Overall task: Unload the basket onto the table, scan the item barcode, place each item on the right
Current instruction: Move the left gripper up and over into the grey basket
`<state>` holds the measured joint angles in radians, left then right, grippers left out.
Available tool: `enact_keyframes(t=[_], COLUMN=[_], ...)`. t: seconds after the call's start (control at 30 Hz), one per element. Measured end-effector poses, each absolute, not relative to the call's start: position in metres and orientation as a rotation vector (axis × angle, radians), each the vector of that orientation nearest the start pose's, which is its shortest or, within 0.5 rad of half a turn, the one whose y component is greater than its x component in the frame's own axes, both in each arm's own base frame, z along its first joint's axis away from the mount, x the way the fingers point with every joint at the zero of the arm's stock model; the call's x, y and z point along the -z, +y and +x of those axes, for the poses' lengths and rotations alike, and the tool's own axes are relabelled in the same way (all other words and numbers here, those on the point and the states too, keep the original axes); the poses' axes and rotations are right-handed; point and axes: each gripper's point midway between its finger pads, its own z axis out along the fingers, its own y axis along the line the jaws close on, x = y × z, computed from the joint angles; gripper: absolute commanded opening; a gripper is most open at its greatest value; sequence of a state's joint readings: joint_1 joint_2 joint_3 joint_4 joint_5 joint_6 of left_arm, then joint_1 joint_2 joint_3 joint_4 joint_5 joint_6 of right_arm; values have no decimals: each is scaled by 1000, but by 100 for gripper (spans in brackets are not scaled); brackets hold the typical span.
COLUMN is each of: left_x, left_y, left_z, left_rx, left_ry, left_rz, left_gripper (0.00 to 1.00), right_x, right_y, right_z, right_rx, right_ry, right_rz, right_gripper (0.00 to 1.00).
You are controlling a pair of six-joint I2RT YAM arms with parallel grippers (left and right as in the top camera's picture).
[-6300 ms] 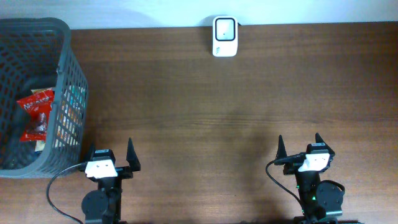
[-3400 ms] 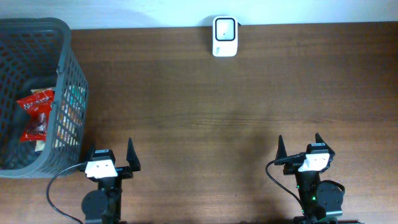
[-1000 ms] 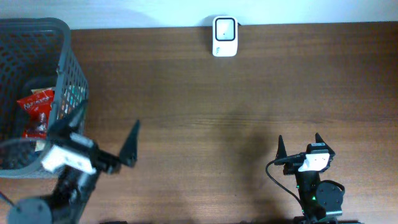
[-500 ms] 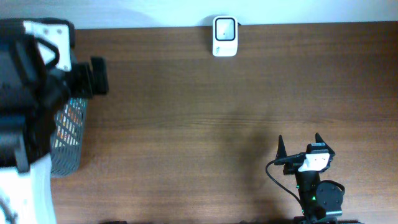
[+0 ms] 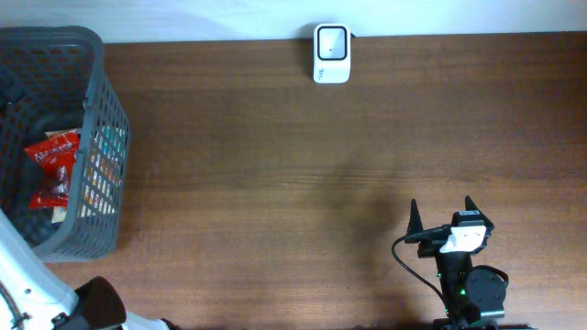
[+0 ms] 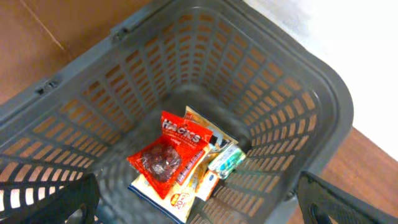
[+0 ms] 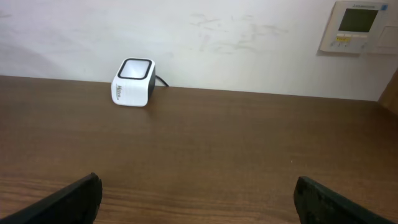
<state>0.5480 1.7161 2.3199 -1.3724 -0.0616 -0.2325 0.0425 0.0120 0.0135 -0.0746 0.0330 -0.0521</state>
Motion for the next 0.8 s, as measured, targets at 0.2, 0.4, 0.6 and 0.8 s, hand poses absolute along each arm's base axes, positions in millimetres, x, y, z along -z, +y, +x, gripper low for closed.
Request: enact_keyframes(t=[0.2, 0.4, 0.6, 0.8], left_x=[-379, -319, -252, -194], left_y=[247, 257, 263, 268], left_z=[336, 355, 380, 395], left_rx=[-245, -194, -101, -57], left_ry=[2158, 2320, 2483, 2648], left_rz=[-1007, -1069, -1089, -1006], left_gripper=[99, 99, 99, 90], right_x=[-159, -159, -159, -159], right_y=[5, 5, 5, 5], right_z=[246, 246, 246, 246], right_rx=[34, 34, 34, 35], right_ry=[1643, 1643, 1643, 1643], right_rz=[-52, -53, -53, -53], right_gripper=[99, 98, 98, 98])
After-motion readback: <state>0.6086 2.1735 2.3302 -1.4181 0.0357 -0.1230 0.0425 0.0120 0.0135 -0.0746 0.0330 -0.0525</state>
